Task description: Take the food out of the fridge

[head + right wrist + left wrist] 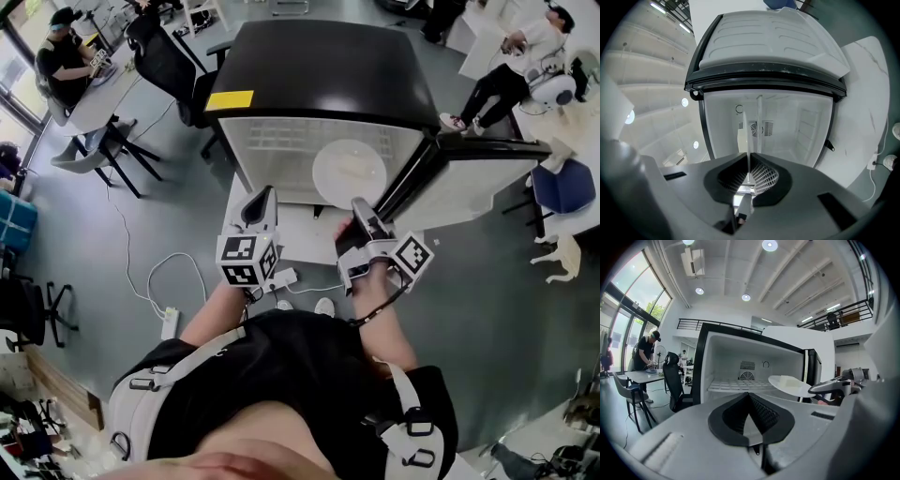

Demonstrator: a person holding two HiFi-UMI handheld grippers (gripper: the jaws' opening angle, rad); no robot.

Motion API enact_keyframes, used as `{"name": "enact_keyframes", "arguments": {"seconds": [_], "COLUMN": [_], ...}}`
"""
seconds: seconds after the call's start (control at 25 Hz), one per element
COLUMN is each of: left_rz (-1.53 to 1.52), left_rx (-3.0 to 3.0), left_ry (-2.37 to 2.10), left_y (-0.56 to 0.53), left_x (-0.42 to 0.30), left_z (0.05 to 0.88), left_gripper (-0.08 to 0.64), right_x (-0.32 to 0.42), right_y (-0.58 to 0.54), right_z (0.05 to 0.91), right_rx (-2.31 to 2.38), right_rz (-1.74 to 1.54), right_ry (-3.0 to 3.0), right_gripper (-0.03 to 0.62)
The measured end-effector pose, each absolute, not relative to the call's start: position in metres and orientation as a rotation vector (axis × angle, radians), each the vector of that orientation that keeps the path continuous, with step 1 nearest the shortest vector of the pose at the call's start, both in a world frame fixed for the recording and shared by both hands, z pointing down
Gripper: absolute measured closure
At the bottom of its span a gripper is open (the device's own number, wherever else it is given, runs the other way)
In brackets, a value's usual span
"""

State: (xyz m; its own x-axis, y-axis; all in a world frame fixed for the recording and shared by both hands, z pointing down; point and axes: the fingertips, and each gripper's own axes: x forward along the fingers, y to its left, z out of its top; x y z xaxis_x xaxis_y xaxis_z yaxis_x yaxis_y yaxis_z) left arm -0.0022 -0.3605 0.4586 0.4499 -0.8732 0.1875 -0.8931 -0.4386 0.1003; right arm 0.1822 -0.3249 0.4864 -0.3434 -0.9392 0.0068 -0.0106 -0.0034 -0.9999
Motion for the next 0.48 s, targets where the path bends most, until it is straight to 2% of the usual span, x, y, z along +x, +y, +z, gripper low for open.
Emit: {"name": "enact_keyframes", "arguments": {"seconds": [0.48], "left_rz": [0.145], "left_rx": [2.513], "left_ry": [-1.566], "left_y": [-0.367], "left_x": [-0.004], "left_z": [0.453], "left_gripper": [0.561], "right_x": [0.182], "right_y": [-0.336], "right_z": [0.484], "right_rx": [-1.013], "right_rz": [-1.459], "right_ry": [1.469], "right_gripper": [0.569]}}
